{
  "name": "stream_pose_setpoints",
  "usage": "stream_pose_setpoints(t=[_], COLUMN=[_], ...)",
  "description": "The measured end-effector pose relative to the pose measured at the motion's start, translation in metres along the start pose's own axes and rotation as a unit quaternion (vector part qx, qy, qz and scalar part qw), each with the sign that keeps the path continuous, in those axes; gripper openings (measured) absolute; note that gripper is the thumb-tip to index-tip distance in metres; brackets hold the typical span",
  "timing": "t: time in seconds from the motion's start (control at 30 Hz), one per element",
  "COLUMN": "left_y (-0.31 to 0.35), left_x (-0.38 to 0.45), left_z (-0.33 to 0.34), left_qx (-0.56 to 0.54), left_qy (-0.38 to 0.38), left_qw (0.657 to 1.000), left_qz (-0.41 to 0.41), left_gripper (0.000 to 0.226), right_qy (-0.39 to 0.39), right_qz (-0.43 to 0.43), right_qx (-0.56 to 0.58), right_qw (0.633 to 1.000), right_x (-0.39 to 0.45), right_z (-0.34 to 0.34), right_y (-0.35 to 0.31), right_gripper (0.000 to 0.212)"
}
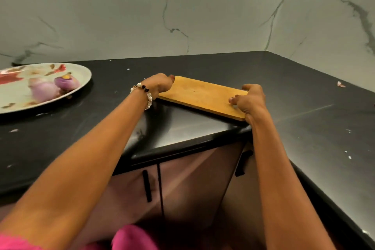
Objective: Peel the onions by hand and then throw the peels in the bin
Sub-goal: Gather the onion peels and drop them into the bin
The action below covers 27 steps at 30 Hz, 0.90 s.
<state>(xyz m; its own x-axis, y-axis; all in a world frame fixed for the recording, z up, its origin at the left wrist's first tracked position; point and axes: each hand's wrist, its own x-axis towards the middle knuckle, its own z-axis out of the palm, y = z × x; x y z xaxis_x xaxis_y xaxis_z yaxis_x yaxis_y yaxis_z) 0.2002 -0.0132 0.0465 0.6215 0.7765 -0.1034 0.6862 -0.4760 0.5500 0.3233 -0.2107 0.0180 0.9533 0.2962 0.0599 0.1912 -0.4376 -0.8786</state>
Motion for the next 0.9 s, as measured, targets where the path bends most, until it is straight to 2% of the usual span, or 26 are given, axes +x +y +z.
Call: stream_pose_setpoints(t=[0.3,0.5,0.8,0.9], left_y=[-0.124,-0.163,-0.185,-0.188], left_x=[-0.07,-0.122,-0.141,-0.143], left_z=[-0.049,-0.077,-0.081,-0.082], left_qx=[0.074,0.065,0.01,-0.016], left_qy=[0.098,0.136,0.155,0.162], left_qw=[0.986,0.979,0.981,0.981], left_qz=[-0.11,-0.135,-0.12,-0.106], left_gripper=[0.038,0.023,0.03,0.031], right_qy=[-0.199,-0.271,-0.273,-0.23], right_qz=[-0.094,-0.129,-0.147,-0.152], right_qx=[0.041,0.042,0.002,-0.042], right_qw=[0.975,0.953,0.951,0.96], right_x=[-0.041,-0.055,-0.056,-0.059], right_z=[0.065,0.112,0.128,0.13], right_y=[-0.042,-0.064,-0.064,-0.069], right_gripper=[0.068,0.071,0.066,0.065])
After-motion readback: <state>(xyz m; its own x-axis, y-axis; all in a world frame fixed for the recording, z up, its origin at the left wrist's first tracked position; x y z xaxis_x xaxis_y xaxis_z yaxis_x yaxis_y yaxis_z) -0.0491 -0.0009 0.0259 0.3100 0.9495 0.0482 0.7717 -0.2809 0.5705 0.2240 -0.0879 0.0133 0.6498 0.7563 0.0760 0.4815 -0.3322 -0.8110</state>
